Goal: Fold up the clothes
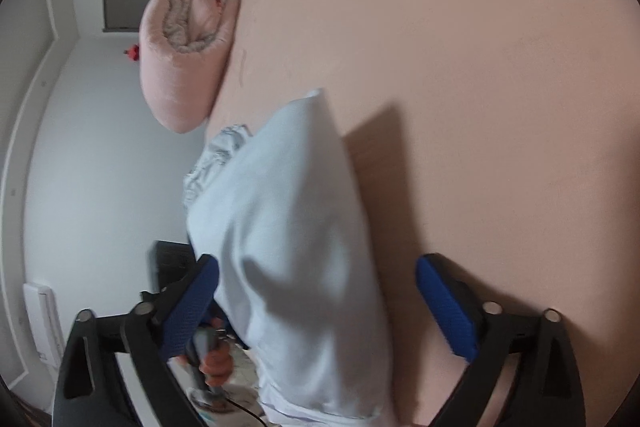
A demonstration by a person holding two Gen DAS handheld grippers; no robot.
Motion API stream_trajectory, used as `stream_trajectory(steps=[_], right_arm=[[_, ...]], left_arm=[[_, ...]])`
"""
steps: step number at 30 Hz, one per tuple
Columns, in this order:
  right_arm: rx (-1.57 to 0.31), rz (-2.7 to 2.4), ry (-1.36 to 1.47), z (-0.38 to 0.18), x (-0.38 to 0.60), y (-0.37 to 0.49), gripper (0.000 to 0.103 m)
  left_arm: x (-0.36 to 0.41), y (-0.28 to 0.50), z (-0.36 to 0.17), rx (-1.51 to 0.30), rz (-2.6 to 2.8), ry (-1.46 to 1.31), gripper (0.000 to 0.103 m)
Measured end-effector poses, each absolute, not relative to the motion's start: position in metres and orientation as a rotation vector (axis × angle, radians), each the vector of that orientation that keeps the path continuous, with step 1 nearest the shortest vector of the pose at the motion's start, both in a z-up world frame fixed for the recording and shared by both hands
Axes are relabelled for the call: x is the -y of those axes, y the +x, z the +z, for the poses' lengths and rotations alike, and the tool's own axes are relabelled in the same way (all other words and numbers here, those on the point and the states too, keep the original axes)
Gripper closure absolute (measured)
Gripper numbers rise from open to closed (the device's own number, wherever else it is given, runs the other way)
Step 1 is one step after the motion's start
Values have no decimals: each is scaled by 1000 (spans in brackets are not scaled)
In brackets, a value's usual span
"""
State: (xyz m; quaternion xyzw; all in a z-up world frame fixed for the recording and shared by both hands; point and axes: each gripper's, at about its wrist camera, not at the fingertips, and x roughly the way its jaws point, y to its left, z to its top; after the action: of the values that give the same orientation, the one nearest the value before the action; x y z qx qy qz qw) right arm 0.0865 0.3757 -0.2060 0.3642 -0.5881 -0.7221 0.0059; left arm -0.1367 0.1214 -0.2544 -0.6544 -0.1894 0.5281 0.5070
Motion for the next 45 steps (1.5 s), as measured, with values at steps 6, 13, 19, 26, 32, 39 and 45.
stream_trajectory(steps=[6, 13, 19, 26, 32, 39, 45], right_arm=[[1786, -2254, 1128, -207, -350, 71, 0], [2121, -2214, 911, -221, -364, 83, 0], [2270, -2157, 764, -221, -358, 103, 0], [2235, -2084, 676, -228, -346, 117, 1], [2178, -2105, 859, -231, -351, 95, 0], [1994, -2263, 1117, -236, -347, 100, 54], [2067, -2173, 942, -261, -364, 122, 85]], left_arm=[[-141, -114, -249, 488, 1171, -1559, 8], [-155, -110, -258, 614, 1247, -1613, 3], [-148, -103, -253, 669, 1347, -1629, 3], [-160, -100, -264, 577, 1327, -1650, 3], [-159, -104, -266, 552, 1333, -1604, 3], [-158, -94, -263, 553, 1448, -1489, 3], [-174, -85, -263, 452, 1513, -1439, 3]])
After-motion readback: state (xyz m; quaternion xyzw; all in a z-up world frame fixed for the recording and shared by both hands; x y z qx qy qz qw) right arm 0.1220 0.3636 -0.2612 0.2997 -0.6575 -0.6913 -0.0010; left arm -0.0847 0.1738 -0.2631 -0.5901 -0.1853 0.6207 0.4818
